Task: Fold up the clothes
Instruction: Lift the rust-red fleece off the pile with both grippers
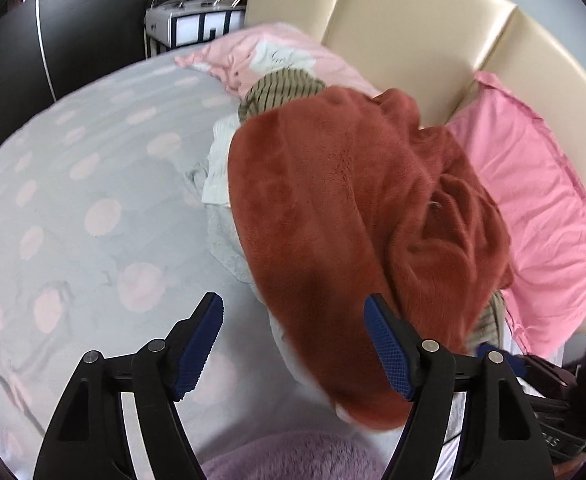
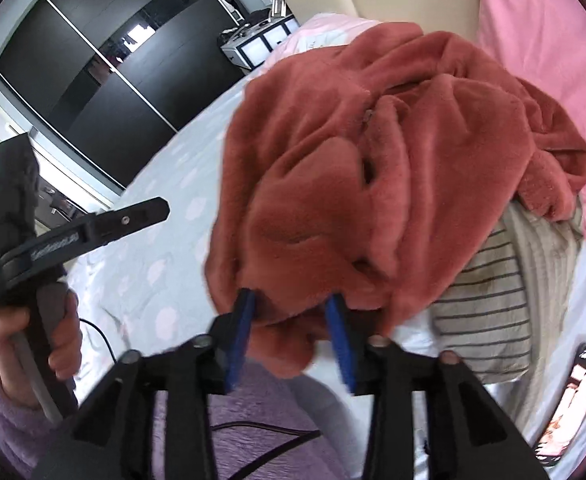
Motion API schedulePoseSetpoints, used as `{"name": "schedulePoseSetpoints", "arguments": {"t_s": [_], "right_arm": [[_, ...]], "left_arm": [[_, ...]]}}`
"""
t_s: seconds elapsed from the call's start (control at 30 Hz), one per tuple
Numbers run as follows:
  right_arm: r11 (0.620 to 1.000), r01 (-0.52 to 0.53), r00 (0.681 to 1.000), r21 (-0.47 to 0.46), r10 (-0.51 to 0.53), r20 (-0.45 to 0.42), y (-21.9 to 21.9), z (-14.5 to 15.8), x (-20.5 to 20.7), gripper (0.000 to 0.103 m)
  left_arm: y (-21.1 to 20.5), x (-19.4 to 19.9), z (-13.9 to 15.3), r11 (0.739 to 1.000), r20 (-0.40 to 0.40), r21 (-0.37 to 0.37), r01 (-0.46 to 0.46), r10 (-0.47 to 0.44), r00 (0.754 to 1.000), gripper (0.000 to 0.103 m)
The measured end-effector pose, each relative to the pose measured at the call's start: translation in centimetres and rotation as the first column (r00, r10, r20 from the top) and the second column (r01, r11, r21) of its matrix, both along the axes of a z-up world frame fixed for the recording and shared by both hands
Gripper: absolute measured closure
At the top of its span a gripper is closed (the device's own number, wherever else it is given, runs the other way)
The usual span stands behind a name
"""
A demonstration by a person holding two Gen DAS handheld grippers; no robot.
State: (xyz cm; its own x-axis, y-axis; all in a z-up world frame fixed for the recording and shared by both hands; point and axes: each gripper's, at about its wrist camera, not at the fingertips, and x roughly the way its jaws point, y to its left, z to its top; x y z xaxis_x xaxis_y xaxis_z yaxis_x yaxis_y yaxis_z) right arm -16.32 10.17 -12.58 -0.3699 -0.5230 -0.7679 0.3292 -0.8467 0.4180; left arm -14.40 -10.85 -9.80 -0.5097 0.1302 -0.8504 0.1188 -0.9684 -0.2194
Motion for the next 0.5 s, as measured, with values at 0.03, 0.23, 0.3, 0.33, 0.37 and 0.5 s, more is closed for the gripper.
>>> {"name": "schedulePoseSetpoints", "arguments": {"t_s": [0.03, 0.23, 0.3, 0.33, 0.37, 0.5], "right_arm": [[1.000, 0.015, 1.000, 0.018, -0.015, -0.018, 0.2, -0.1, -0.2, 0.057], [0.999, 0.042, 0.999, 0.026, -0.041, -0.010, 0.6, -0.8, -2.7, 0.057], [0.997, 0.062, 0.998, 0.051, -0.060, -0.036, 0.7, -0.4, -3.6, 0.057], [0.995, 0.078, 0.996, 0.056, -0.075, -0.047, 0.7, -0.3, -4.1, 0.057], [0.994, 0.096, 0.994, 0.058, -0.093, -0.053, 0.8, -0.1, -4.8, 0.057], [0.984, 0.166, 0.985, 0.071, -0.162, -0.056, 1.0, -0.1, -7.3, 0.057]], "left_arm": [[-0.2, -0.6, -0.7, 1.000, 0.014, 0.005, -0.006, 0.006, 1.000, 0.029], [-2.0, -4.0, -4.2, 0.998, 0.095, 0.049, -0.048, 0.043, 0.995, 0.029], [-1.9, -4.8, -4.6, 0.993, 0.093, 0.111, -0.047, 0.036, 0.995, 0.029], [-1.8, -5.2, -4.7, 0.989, 0.092, 0.140, -0.045, 0.032, 0.995, 0.029], [-1.4, -5.5, -4.7, 0.987, 0.081, 0.157, -0.030, 0.018, 0.997, 0.029], [1.0, -7.3, -5.0, 0.998, 0.070, 0.043, 0.037, -0.040, 0.997, 0.029]]}}
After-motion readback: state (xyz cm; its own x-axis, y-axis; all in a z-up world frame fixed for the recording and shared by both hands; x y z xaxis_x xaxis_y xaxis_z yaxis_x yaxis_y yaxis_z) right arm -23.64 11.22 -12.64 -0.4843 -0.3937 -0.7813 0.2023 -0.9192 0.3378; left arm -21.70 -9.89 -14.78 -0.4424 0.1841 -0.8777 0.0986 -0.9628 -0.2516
